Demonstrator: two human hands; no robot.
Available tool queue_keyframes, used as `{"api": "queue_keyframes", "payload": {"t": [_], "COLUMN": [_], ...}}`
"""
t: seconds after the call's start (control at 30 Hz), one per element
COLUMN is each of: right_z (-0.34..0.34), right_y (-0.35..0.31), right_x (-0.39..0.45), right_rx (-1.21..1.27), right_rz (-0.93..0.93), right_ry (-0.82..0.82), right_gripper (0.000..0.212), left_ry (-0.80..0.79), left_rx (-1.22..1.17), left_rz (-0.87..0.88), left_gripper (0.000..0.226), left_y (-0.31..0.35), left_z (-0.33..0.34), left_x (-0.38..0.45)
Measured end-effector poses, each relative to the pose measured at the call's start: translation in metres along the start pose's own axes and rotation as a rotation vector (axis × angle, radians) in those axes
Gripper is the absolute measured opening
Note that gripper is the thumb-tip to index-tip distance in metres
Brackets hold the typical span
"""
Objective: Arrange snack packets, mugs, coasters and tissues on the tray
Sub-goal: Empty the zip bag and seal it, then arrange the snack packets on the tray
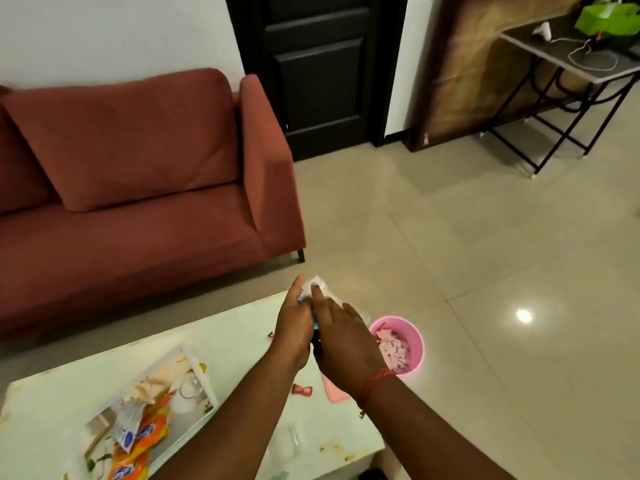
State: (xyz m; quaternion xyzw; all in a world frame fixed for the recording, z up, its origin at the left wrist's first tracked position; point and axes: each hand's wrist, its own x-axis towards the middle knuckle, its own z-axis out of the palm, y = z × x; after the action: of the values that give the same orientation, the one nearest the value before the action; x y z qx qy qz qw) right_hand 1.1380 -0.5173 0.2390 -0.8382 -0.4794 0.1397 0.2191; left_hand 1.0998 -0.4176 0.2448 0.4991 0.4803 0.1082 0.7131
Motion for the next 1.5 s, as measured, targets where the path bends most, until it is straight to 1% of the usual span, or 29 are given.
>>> {"api": "queue_keyframes", "payload": {"t": [0.07,0.17,0.3,0.37,0.43,0.57,0.63,0.7,0.77,0.8,0.87,0.93,1.07,1.23,1.37,1.5], "right_z": [0.004,0.023,0.063,0.093,0.126,0.2,0.236,0.269,0.293,0.304,0.319,0.324,0.308,0.262,0.225,0.204], "right_y": [0.043,0.111,0.195,0.238,0.279,0.357,0.386,0.408,0.422,0.429,0.437,0.438,0.422,0.378,0.319,0.234], "right_x": [0.003,0.009,0.014,0.014,0.014,0.013,0.012,0.016,0.021,0.024,0.026,0.027,0.021,0.018,0.018,0.019], "right_rx": [-0.153,-0.226,-0.173,-0.105,-0.07,0.001,0.051,0.069,0.049,0.03,0.019,0.028,0.029,0.027,-0.04,-0.111], "right_rz": [0.03,0.118,0.205,0.246,0.319,0.546,0.643,0.728,0.803,0.836,0.876,0.866,0.821,0.69,0.554,0.454], "right_ry": [-0.081,-0.175,-0.25,-0.255,-0.244,-0.231,-0.213,-0.221,-0.259,-0.289,-0.35,-0.379,-0.393,-0.413,-0.413,-0.413], "right_gripper": [0.083,0.077,0.066,0.064,0.065,0.064,0.057,0.053,0.057,0.064,0.084,0.094,0.091,0.084,0.087,0.088], "left_ry": [0.023,0.069,0.046,0.009,-0.029,-0.089,-0.115,-0.158,-0.195,-0.209,-0.228,-0.243,-0.222,-0.169,-0.122,-0.044], "left_rx": [-0.009,0.02,0.06,0.027,0.032,0.276,0.57,0.858,1.016,1.082,1.205,1.317,1.513,1.643,1.719,1.68], "left_rz": [-0.04,-0.133,-0.276,-0.354,-0.388,-0.289,-0.18,-0.053,0.039,0.094,0.188,0.247,0.257,0.262,0.267,0.281], "left_gripper": [0.046,0.044,0.048,0.049,0.048,0.033,0.034,0.052,0.064,0.067,0.071,0.074,0.079,0.087,0.09,0.09], "left_y": [-0.016,-0.05,-0.098,-0.126,-0.151,-0.211,-0.24,-0.271,-0.294,-0.303,-0.313,-0.315,-0.302,-0.266,-0.234,-0.205], "left_z": [0.036,0.087,0.133,0.149,0.156,0.159,0.154,0.142,0.131,0.127,0.12,0.115,0.109,0.091,0.055,-0.003], "left_x": [0.019,0.055,0.1,0.123,0.14,0.172,0.181,0.188,0.192,0.194,0.197,0.199,0.195,0.179,0.158,0.125]}}
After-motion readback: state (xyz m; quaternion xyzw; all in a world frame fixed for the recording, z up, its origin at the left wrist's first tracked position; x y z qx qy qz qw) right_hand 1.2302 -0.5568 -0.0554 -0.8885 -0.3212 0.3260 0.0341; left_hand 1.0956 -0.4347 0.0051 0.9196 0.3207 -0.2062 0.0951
